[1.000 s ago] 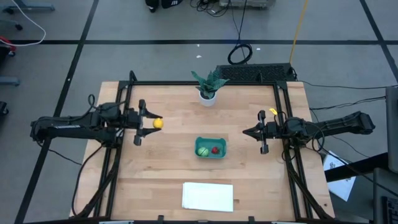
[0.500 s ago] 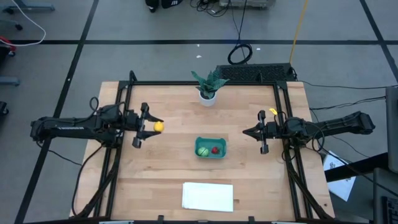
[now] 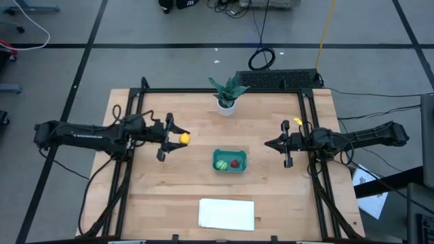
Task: Pick and placing Produce into tupperware
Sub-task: Put the lemon into the green bin
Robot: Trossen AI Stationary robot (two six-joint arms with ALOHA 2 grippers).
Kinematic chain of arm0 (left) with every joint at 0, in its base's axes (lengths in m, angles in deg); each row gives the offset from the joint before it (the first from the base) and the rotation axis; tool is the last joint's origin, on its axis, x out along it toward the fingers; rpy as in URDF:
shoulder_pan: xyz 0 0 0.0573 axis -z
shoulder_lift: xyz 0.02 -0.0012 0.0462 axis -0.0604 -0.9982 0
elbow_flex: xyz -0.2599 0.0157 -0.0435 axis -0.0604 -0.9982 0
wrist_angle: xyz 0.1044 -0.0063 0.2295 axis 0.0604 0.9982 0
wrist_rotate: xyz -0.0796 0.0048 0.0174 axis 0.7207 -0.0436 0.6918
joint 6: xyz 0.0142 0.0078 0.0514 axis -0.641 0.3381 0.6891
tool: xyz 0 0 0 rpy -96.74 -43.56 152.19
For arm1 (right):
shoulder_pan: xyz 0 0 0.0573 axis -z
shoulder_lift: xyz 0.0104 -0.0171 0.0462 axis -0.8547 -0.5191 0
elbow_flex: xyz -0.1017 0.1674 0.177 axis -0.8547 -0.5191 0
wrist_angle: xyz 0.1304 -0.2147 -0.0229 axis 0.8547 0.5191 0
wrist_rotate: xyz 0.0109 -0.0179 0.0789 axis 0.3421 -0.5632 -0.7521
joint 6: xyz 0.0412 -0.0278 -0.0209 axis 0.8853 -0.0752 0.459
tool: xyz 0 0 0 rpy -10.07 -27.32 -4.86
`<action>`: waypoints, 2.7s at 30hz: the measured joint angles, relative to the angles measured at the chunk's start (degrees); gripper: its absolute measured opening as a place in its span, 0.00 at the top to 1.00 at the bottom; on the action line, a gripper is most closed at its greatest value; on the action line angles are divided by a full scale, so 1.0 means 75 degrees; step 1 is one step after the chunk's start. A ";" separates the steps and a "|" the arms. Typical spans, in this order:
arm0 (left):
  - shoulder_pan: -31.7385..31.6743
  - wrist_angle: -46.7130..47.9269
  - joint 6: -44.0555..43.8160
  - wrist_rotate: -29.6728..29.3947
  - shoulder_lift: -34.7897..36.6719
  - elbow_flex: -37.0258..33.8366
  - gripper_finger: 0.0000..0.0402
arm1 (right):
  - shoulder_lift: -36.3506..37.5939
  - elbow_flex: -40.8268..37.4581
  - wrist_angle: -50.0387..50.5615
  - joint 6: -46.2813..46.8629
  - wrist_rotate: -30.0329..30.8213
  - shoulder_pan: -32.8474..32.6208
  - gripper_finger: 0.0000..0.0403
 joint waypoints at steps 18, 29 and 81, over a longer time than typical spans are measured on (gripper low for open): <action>0.0000 -0.0100 0.0246 0.0608 -0.2008 0.1304 0.47 | 0.0000 0.0000 0.0000 0.0000 0.0000 -0.0001 1.00; 0.0000 -0.0120 0.0321 0.0961 -0.3007 0.2067 0.47 | 0.0000 0.0000 0.0003 0.0000 0.0000 0.0000 1.00; 0.0050 0.3294 0.0412 0.0644 -0.8164 0.5965 0.47 | -0.0102 -0.0003 0.0003 -0.0057 0.0000 0.0005 1.00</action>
